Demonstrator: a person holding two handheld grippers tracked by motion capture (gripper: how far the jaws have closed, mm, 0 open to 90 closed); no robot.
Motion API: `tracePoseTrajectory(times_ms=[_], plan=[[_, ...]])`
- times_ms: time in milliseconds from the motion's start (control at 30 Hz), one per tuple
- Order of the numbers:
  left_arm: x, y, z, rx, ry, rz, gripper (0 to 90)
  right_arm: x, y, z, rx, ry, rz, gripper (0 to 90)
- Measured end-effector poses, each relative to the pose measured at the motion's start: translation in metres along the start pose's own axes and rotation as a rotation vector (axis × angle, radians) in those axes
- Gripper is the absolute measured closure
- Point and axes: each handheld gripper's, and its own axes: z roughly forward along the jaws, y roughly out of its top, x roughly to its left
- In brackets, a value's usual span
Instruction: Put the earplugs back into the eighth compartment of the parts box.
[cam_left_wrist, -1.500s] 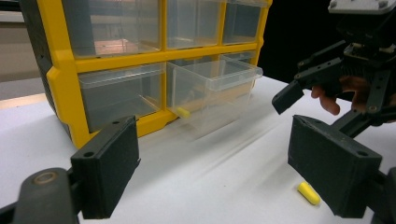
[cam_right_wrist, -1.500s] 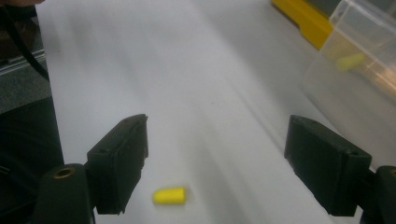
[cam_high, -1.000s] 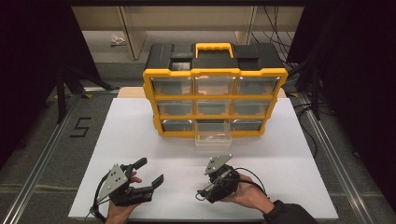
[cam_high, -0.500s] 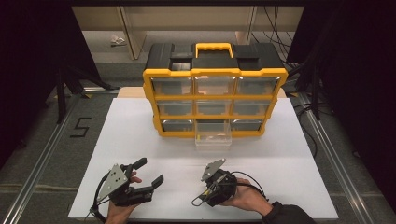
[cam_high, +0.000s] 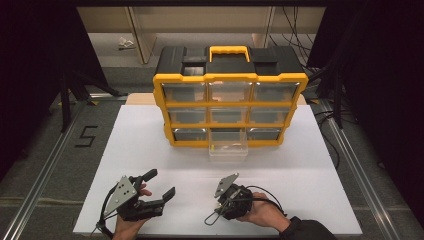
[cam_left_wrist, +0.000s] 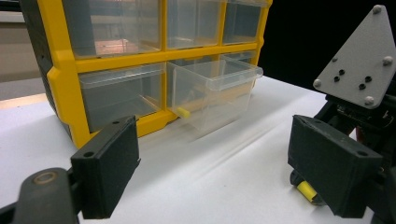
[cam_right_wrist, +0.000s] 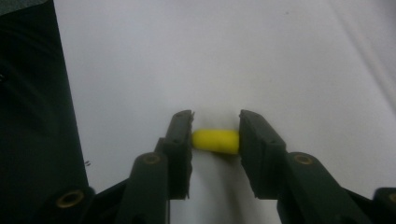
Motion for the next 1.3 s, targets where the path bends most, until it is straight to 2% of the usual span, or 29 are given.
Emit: tracePoseTrajectory(times_ms=[200,333,767,900,1000,1067,1300], plan=[[0.0,0.0,0.0,0.001,0.001,0.001,15.9,-0.001,0.0,-0.002,-0.01,-0.007,-0.014,68.1],[0.0,0.0,0.0,0.002,0.001,0.001,16.0,-0.005,0.002,-0.013,-0.071,-0.023,0.002,67.9],[0.0,0.0,0.0,0.003,0.0,0.0,16.0,-0.013,0.004,-0.031,-0.182,-0.072,0.03,67.8],[0.0,0.0,0.001,0.003,0.001,0.0,16.0,-0.019,0.005,-0.037,-0.219,-0.086,0.051,67.9],[0.0,-0.001,0.001,0.003,0.001,-0.001,16.0,-0.023,0.008,-0.044,-0.261,-0.096,0.074,67.9],[0.0,-0.001,0.001,0.003,0.001,-0.001,16.0,-0.026,0.009,-0.048,-0.29,-0.111,0.068,68.0],[0.0,-0.001,0.001,0.002,0.002,-0.002,15.9,-0.037,0.016,-0.066,-0.381,-0.144,0.1,68.2]])
